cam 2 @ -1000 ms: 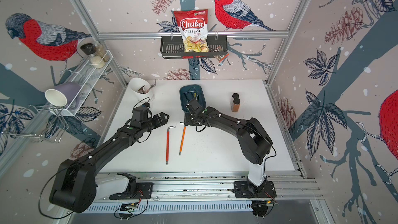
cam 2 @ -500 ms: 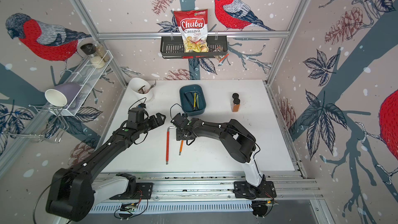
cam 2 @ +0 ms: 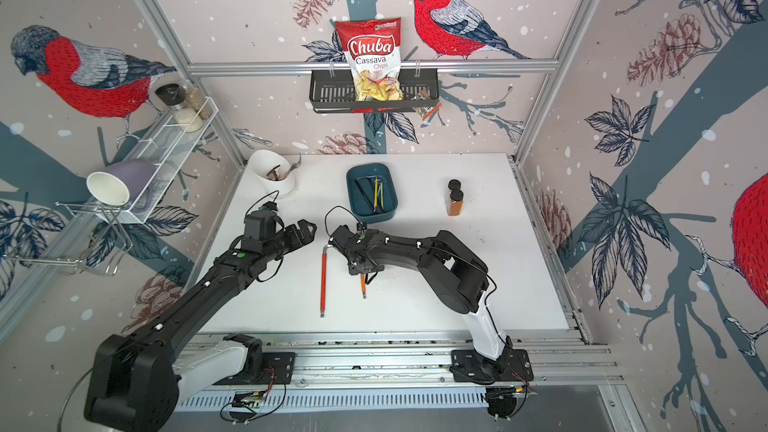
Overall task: Put the hex key on the desktop into the storage box
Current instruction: Pick up the Allen key from the center of the board.
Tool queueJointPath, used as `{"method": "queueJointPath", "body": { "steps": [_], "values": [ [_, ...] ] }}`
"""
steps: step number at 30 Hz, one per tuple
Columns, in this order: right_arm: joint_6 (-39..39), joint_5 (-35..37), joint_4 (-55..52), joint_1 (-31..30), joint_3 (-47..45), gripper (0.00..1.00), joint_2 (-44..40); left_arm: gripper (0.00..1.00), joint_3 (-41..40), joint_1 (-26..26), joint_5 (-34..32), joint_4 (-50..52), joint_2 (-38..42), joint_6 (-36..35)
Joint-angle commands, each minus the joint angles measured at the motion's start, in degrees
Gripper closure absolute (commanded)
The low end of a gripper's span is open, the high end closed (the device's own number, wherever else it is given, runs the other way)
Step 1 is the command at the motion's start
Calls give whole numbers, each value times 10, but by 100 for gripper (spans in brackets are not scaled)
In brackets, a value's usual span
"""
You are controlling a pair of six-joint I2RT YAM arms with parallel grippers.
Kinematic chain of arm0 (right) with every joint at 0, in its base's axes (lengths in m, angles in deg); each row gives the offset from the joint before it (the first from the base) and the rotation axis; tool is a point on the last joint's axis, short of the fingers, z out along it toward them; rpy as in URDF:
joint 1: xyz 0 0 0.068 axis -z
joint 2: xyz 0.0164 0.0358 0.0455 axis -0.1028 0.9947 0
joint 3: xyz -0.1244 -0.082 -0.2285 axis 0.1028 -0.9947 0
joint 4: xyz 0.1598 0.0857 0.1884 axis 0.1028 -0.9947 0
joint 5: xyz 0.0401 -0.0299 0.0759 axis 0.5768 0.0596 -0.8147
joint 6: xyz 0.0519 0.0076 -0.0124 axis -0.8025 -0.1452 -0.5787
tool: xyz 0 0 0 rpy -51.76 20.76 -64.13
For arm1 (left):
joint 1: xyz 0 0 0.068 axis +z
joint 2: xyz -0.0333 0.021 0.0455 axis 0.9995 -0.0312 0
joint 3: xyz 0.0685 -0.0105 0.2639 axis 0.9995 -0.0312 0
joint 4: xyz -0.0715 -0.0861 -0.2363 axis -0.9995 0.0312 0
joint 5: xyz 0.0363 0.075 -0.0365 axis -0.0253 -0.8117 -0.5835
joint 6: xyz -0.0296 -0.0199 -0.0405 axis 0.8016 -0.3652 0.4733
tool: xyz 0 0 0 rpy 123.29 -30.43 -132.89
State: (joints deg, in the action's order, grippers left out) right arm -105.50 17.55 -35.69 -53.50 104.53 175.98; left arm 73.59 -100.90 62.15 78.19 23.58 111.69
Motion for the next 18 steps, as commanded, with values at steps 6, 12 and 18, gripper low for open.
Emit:
{"method": "queueJointPath", "body": {
  "steps": [6,12,18],
  "values": [
    [2,-62,55,3,-43,41,-30,4,-3,2,38,8,18,14],
    [28,-71,100,5,-66,47,-7,4,16,2,31,16,-2,8],
    [45,-72,131,8,-109,69,9,4,15,-11,40,10,-10,21]
  ]
}}
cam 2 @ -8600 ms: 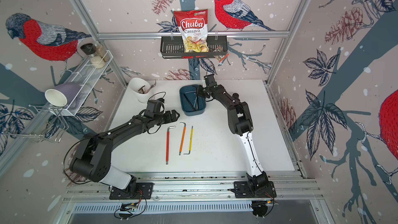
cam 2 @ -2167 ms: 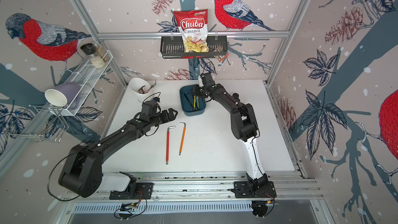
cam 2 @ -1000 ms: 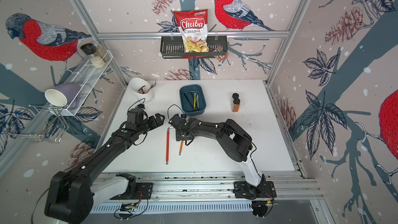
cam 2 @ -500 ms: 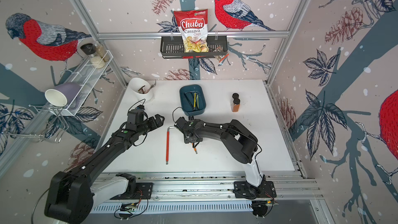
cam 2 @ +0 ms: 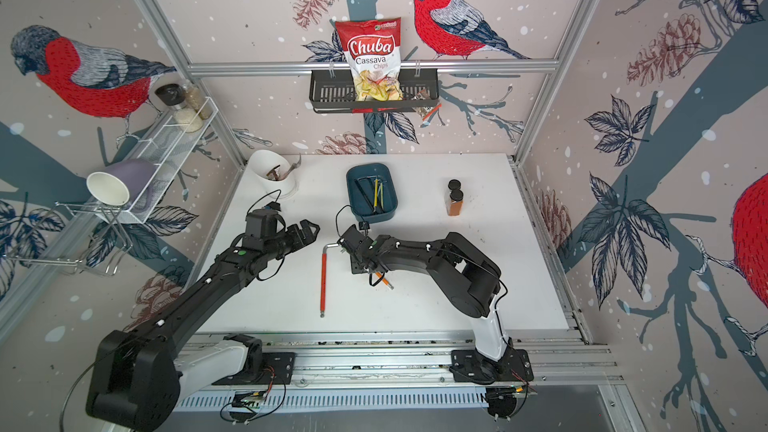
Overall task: Put the hex key on the desktop into the storage box
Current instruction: Pick up the Allen key from the center of the board, then place the Allen key in the storage box.
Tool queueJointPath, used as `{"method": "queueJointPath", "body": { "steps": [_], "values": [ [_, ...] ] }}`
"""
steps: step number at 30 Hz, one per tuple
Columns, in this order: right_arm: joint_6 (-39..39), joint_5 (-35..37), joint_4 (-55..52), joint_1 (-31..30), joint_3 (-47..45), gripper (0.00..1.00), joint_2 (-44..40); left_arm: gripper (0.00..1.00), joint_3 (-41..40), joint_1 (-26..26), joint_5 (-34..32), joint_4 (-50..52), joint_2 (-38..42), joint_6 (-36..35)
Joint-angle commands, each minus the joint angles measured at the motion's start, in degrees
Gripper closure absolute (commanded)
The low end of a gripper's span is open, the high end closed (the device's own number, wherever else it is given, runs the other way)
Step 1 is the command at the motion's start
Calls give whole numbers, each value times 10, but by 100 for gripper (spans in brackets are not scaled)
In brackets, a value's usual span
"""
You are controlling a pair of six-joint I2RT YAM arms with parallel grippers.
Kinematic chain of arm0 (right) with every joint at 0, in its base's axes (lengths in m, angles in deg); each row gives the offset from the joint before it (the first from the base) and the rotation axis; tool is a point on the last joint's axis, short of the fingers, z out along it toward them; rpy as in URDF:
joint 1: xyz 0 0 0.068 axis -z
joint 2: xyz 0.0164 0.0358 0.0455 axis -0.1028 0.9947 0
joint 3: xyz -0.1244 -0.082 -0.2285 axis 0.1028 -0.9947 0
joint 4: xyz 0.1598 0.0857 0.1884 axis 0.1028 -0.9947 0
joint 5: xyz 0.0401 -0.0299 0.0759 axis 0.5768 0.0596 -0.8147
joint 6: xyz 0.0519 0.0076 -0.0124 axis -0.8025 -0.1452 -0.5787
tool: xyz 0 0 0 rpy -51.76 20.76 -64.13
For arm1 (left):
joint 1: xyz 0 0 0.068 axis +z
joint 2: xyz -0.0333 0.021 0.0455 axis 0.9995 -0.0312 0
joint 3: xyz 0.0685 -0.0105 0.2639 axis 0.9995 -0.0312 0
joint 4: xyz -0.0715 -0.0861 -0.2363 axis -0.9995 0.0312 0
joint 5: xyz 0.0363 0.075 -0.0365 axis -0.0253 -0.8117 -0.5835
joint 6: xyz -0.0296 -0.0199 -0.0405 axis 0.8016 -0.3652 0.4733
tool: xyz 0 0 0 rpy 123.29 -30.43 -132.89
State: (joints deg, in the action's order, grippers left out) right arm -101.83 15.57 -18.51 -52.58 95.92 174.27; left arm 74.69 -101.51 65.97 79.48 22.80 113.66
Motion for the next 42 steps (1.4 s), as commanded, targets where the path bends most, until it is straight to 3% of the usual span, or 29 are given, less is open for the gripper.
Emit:
{"method": "queueJointPath", "body": {
  "steps": [1,6,12,18,24,27,29,42],
  "values": [
    [10,-46,-41,-3,-27,74,23,4,5,-5,0,-2,-2,0],
    [5,-40,5,-6,-79,99,-24,4,8,-14,-13,-17,-5,14],
    [18,-57,44,24,-120,100,-116,4,14,-54,-45,-47,-21,41],
    [48,-134,92,97,-142,100,-225,4,45,-95,-61,-45,-57,49],
    [81,-194,95,173,-109,100,-268,4,61,-106,-63,-64,-53,37],
    [96,-218,89,205,-68,100,-252,4,28,-110,26,-173,-34,-9],
    [102,-233,94,222,-41,100,-234,4,23,-113,39,-196,-24,-11],
    [105,-293,31,277,277,100,18,3,53,-100,-83,-79,-27,-49]
  ]
}}
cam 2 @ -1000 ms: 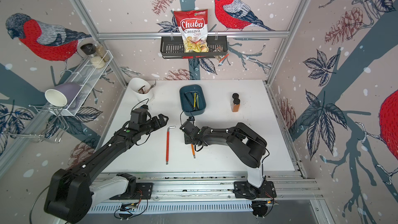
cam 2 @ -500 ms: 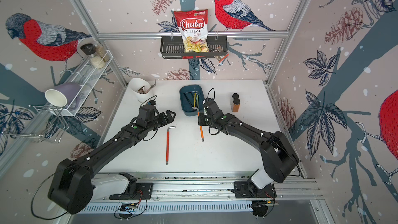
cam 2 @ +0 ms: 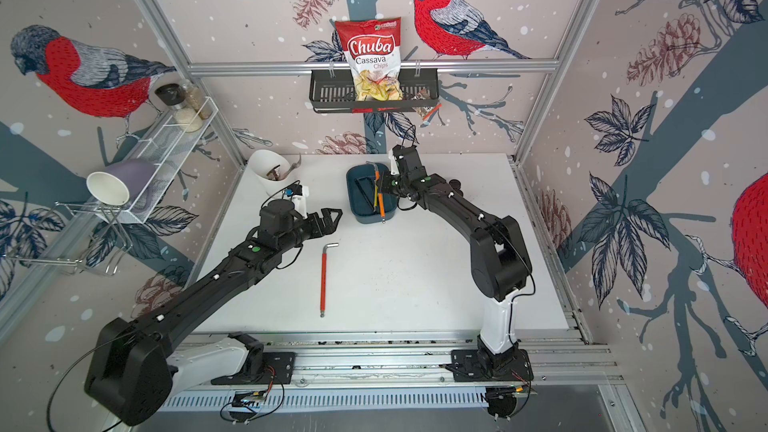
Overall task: Put the hex key on the desktop into the storage box
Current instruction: Place the Allen key in the storage box.
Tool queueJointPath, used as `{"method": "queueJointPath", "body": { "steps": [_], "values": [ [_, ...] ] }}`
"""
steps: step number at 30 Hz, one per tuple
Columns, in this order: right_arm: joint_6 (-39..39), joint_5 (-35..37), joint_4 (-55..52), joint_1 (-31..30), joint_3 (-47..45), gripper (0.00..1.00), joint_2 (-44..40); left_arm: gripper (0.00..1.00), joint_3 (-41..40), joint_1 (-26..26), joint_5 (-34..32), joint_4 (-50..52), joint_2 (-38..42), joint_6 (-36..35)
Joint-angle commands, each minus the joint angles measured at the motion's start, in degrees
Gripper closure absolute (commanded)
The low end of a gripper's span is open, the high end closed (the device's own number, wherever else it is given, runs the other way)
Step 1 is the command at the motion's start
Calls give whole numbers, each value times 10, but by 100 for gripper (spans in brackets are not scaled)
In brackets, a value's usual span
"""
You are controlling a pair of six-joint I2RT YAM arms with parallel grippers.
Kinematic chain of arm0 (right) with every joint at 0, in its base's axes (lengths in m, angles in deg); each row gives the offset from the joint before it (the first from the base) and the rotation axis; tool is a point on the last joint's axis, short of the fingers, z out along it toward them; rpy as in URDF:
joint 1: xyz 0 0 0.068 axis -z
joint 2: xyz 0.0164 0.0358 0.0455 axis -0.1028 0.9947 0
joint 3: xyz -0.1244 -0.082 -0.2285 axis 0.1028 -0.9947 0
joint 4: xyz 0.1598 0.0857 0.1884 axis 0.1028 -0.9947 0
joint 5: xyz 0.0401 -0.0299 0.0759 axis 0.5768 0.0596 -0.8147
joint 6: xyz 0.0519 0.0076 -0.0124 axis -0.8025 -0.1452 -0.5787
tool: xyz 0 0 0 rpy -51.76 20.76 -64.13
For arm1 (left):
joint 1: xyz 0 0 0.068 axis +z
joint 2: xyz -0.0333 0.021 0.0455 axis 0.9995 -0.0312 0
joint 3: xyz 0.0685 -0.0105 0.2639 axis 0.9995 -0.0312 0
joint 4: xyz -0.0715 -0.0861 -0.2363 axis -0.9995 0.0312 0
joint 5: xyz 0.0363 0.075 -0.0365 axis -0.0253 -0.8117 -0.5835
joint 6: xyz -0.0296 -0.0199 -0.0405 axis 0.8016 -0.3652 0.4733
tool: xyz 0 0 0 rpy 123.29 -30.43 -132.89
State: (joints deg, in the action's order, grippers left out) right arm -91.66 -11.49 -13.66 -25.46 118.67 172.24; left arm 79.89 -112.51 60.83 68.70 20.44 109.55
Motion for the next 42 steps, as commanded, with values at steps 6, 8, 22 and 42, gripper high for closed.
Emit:
{"method": "queueJointPath", "body": {
  "steps": [6,8,22,42],
  "values": [
    [-1,-19,-64,22,203,100,164,3,-31,43,-5,38,18,6],
    [-8,-20,-71,30,236,100,195,3,-38,57,-7,52,33,9],
    [-5,-11,-100,41,329,63,298,4,-27,82,11,52,-12,14],
    [31,134,-126,-76,93,38,46,4,-27,87,-53,62,61,-14]
  ]
}}
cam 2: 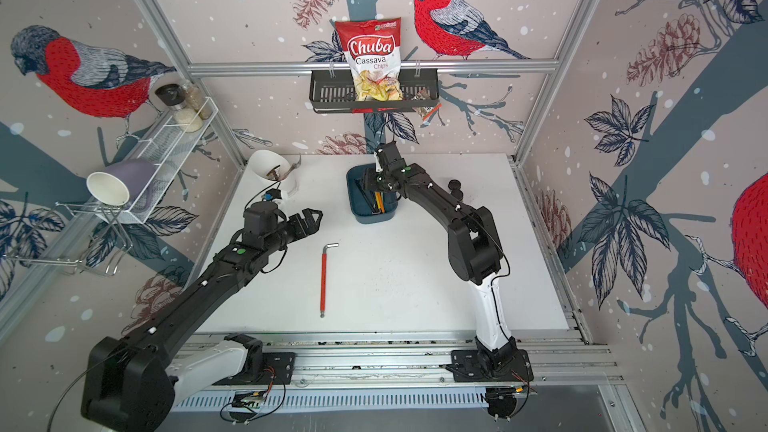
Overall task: Put the hex key on the desktop into the storage box
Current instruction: Place the Allen key in the storage box, then pick up the Allen key from the center of the board.
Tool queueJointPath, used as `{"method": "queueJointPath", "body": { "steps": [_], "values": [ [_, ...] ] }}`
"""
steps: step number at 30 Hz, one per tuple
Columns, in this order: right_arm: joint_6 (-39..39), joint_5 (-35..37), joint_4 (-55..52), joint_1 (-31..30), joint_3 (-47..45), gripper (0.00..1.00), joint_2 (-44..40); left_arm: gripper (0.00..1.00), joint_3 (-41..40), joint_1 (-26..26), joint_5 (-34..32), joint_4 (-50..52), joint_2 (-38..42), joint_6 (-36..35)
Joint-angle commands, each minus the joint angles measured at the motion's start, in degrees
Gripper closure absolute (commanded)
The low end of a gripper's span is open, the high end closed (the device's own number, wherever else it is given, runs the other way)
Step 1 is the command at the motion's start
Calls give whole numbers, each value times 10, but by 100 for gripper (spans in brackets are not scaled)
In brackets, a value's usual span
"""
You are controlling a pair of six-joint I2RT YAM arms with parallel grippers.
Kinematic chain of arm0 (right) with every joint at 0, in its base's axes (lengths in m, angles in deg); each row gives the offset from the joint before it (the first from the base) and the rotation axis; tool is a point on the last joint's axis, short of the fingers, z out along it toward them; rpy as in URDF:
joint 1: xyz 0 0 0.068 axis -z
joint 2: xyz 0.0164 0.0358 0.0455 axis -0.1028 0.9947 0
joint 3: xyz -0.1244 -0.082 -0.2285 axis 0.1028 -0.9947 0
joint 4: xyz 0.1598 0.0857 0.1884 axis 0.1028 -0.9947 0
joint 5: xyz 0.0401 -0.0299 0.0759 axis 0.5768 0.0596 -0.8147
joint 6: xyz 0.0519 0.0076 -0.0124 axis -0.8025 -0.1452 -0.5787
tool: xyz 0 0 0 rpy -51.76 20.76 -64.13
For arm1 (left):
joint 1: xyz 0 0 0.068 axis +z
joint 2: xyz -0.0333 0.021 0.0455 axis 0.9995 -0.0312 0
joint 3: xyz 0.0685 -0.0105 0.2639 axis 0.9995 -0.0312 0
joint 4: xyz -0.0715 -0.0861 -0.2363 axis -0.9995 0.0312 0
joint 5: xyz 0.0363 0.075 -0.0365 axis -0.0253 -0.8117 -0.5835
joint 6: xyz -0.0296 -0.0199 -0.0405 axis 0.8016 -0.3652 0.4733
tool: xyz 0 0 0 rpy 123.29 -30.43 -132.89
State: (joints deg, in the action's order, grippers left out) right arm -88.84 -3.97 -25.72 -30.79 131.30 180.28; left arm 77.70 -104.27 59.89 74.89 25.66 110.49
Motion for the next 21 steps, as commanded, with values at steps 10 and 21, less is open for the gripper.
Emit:
{"method": "queueJointPath", "body": {
  "steps": [10,21],
  "values": [
    [-140,131,134,-180,-267,39,-164,4,15,60,-1,-18,-60,-17],
    [-197,130,-2,-275,-116,44,5,4,43,107,-61,18,-101,-30]
  ]
}}
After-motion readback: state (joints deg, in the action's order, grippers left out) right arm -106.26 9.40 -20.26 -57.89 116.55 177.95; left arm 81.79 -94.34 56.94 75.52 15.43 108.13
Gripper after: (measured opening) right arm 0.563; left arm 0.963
